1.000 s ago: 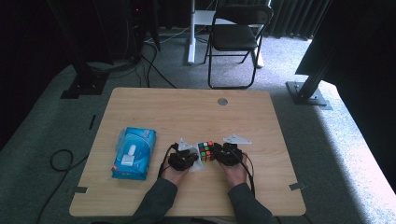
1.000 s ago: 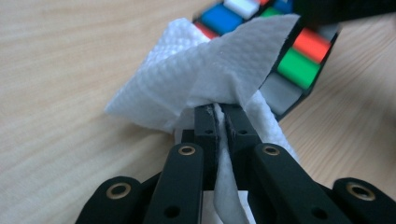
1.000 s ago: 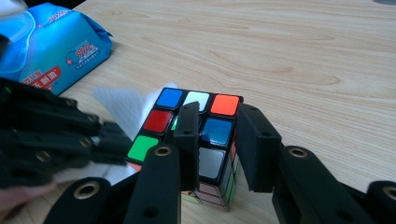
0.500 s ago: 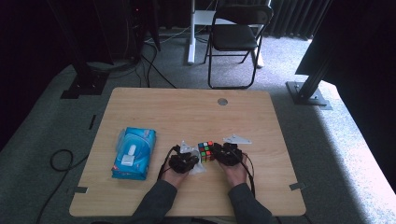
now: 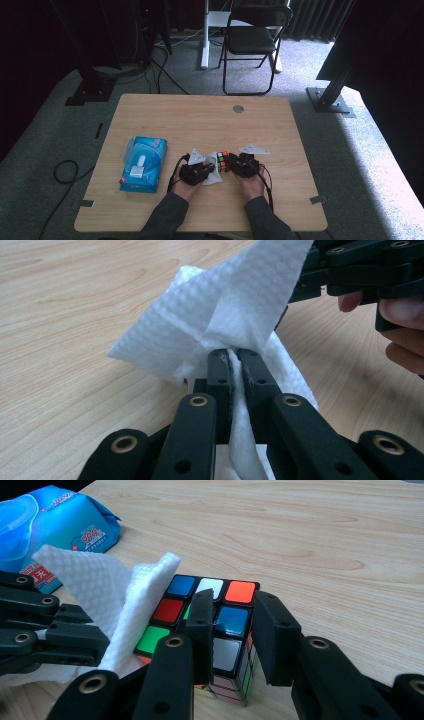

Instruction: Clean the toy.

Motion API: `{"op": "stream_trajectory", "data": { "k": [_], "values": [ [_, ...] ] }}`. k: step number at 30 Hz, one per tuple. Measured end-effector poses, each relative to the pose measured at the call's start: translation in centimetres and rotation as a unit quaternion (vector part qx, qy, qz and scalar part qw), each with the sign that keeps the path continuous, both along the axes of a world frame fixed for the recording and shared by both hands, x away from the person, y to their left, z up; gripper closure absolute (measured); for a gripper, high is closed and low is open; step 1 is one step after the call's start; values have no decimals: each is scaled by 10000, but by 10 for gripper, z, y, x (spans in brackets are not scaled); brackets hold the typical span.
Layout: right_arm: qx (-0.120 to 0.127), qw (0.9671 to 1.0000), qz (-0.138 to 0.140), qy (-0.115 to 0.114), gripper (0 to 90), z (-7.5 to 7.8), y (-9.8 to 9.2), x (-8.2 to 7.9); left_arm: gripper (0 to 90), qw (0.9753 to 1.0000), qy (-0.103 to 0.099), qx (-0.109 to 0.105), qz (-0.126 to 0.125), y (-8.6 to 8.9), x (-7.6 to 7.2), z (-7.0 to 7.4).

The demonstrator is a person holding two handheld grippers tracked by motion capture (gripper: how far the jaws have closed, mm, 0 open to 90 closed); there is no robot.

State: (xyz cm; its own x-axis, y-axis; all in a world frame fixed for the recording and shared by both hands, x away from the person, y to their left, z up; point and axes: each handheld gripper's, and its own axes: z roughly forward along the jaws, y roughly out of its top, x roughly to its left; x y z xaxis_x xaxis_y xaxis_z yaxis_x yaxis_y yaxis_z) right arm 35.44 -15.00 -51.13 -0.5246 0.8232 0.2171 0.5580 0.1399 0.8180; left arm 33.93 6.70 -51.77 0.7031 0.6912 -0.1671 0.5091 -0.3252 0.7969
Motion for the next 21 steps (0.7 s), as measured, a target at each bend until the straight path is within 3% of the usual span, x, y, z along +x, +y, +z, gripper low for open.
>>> {"op": "stream_trajectory", "data": {
  "k": [5,11,15,16,19,21],
  "values": [
    [-1,10000,-1,-1,707,0,0,0,854,9999,96,-107,11,3,4,-3],
    [-4,10000,2,-5,707,0,0,0,856,9995,279,2,116,1,7,-14],
    [-2,10000,-6,-9,708,0,0,0,856,9992,384,-83,94,2,9,-19],
    [-1,10000,-10,-8,708,0,0,0,855,9993,360,-15,93,1,9,-19],
    [2,10000,-17,-9,709,0,0,0,854,9980,428,448,101,-7,9,-25],
    [-3,10000,-18,-15,708,0,0,0,853,9985,417,345,88,-5,9,-27]
  ]
}}
